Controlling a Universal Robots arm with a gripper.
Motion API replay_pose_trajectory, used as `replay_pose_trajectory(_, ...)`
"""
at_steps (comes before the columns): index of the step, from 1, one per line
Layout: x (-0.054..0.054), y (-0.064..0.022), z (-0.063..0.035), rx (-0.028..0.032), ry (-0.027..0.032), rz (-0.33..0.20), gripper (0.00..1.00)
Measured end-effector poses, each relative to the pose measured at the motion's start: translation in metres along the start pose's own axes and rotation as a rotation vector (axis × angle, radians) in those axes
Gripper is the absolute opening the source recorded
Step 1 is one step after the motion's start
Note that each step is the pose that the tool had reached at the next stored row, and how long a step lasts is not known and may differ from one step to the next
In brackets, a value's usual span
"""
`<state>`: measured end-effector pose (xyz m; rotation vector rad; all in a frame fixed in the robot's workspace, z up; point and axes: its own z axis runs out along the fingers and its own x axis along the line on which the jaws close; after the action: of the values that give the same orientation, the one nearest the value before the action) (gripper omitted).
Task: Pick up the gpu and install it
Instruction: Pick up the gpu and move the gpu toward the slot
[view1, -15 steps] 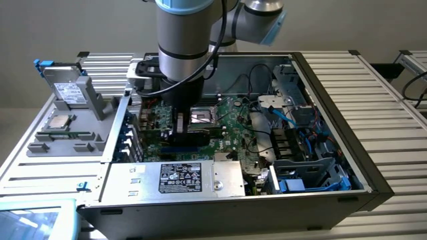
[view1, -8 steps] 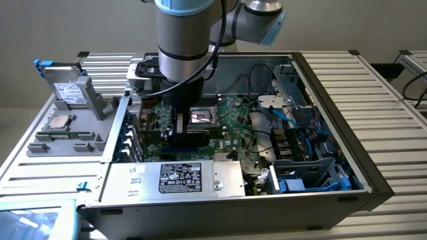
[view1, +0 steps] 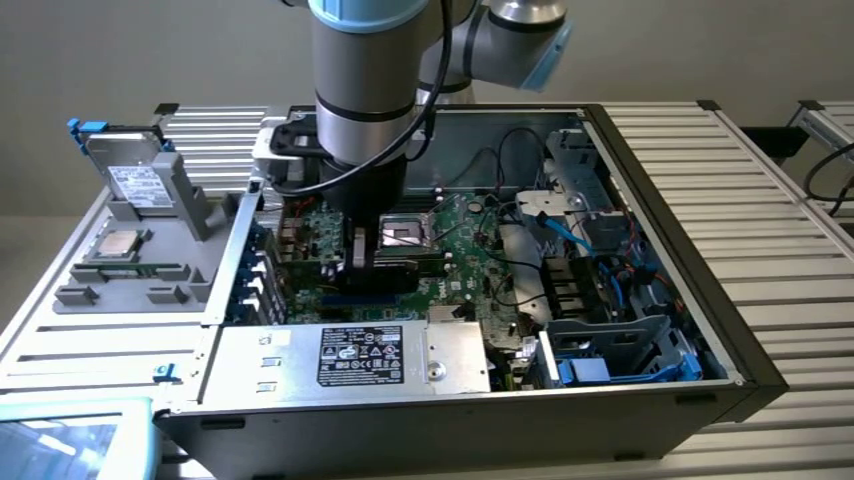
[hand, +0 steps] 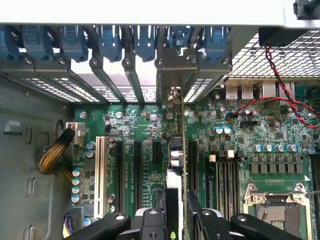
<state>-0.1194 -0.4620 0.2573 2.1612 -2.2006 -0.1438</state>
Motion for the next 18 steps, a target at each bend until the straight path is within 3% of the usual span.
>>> replay_pose_trajectory(18,0.0012,0.0024,0.0014,-0.0003,0.0005,0.0,0.28)
